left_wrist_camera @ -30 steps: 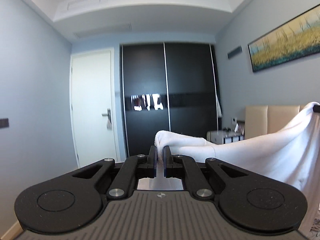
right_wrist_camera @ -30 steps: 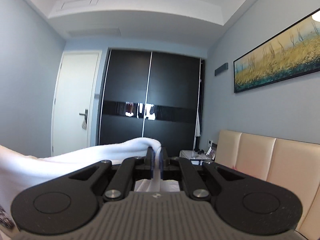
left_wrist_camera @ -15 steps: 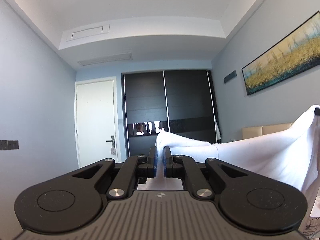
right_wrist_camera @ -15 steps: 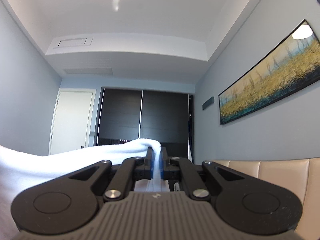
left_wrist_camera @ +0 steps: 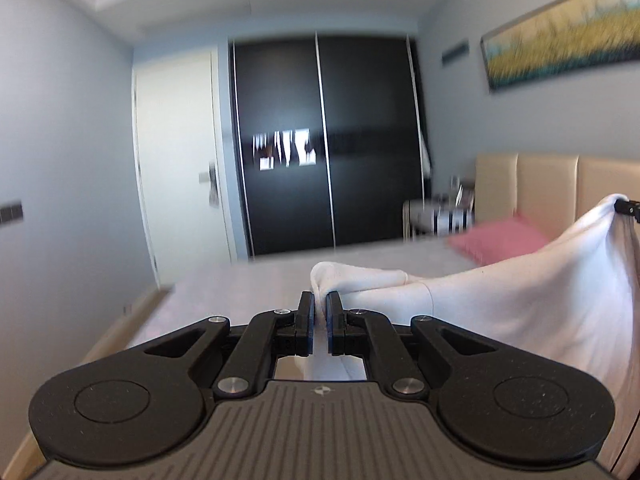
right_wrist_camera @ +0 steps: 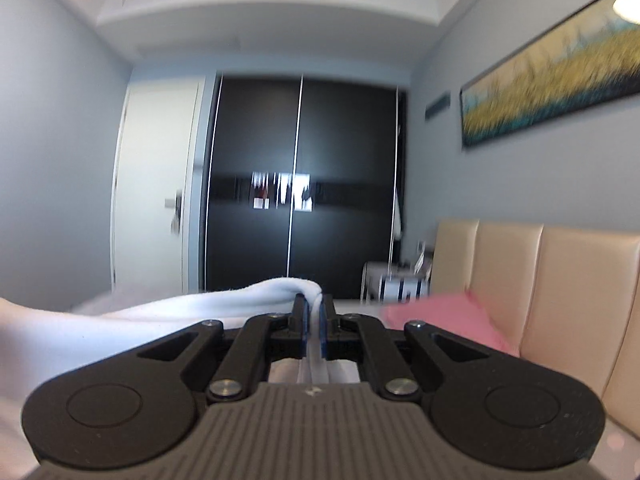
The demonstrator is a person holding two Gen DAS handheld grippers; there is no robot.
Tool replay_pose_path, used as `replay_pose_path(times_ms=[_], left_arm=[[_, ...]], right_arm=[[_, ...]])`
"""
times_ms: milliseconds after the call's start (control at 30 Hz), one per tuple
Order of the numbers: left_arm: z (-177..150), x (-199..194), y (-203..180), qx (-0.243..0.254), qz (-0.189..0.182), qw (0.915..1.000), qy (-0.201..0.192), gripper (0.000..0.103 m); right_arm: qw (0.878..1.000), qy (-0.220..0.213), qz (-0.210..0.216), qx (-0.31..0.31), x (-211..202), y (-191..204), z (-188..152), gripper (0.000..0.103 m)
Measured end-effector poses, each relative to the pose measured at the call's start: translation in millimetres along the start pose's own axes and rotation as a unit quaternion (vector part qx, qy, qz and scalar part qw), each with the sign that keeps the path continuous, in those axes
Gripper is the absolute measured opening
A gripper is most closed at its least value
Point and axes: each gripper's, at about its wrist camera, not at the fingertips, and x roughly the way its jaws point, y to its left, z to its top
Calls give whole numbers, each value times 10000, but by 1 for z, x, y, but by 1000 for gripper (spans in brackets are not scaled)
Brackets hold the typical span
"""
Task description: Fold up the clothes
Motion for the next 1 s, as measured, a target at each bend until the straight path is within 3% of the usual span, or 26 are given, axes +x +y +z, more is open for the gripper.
replay_pose_path(times_ms=[100,267,400,533,733,1000], left_arm=[[-31,52,7,-58,-55,9975,700,4],[-76,107,15,-26,-108,9892,1461,4],[-113,151,22,0,-149,9784,2064,4],[-149,191,27,39,-209,9636,2666,4],[-195,196,25,213,-583,9319,3572,4],[-239,184,14,509,-782,8975,4309,4]], right_arm=[[9972,748,-1,-38,45,10,-43,7],[9874,1569,-54,-174,105,26,-95,7],[9798,1959,-116,-396,141,37,-133,7],[9650,2584,33,-437,146,29,-170,7],[9351,3500,254,-494,153,16,-224,7],[8932,4439,536,-472,143,4,-272,7]])
